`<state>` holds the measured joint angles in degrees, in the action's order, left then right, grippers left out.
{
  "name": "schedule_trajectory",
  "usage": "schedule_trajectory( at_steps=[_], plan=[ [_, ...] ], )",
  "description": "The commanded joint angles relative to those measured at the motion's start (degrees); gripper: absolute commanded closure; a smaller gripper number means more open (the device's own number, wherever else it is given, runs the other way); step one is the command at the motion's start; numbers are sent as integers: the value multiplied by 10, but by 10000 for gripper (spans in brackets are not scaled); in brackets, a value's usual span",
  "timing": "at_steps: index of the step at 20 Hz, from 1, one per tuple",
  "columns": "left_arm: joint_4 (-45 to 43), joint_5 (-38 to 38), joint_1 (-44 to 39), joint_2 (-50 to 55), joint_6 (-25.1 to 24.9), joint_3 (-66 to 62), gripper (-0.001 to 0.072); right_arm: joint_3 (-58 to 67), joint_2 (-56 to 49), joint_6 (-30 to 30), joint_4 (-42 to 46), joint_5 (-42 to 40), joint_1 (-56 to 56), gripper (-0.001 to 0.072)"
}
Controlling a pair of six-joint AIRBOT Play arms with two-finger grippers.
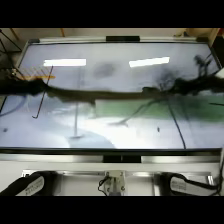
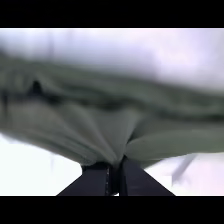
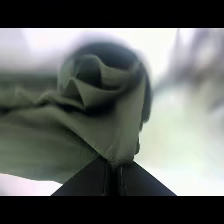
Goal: Fold the shirts.
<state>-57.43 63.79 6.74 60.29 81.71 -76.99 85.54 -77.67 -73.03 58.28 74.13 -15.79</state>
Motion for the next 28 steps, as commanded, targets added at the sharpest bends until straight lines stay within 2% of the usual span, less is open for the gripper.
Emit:
schedule_trajectory(
  at_steps=[1, 4, 6, 8, 10, 14, 16, 19, 20, 23, 25, 27, 28],
  plan=[
    [-4, -54, 0, -96, -11, -245, 671, 149, 158, 23, 23, -36, -13, 636],
    [-4, -123, 0, -167, -9, -377, 671, 183, 304, 14, 103, -131, -14, 636],
    [-6, -120, 1, -214, 12, -391, 671, 183, 380, 3, 145, -133, -14, 636],
    [-21, -66, 1, -249, 34, -389, 671, 183, 432, -23, 204, -113, -14, 636],
    [-47, 0, 1, -266, 57, -389, 671, 183, 462, -63, 263, -75, -14, 636],
    [-97, 123, 1, -268, 59, -380, 671, 181, 463, -71, 301, 35, -14, 636],
    [-108, 156, 0, -267, 60, -340, 671, 181, 436, -76, 296, 106, -14, 636],
    [-108, 177, 0, -265, 60, -232, 670, 177, 353, -113, 291, 284, -14, 636],
    [-108, 177, 0, -262, 60, -182, 670, 160, 331, -121, 292, 292, -14, 636],
    [-110, 168, 0, -235, 58, -30, 671, 32, 279, -122, 303, 237, -14, 636],
    [-106, 103, 0, -196, 54, 62, 671, -83, 234, -124, 301, 131, -13, 637],
    [-68, 16, 0, -129, -12, 124, 671, -139, 166, -123, 276, 1, 9, 637],
    [-47, -16, 0, -82, -23, 132, 671, -139, 122, -125, 276, -59, 31, 637]
  ],
)
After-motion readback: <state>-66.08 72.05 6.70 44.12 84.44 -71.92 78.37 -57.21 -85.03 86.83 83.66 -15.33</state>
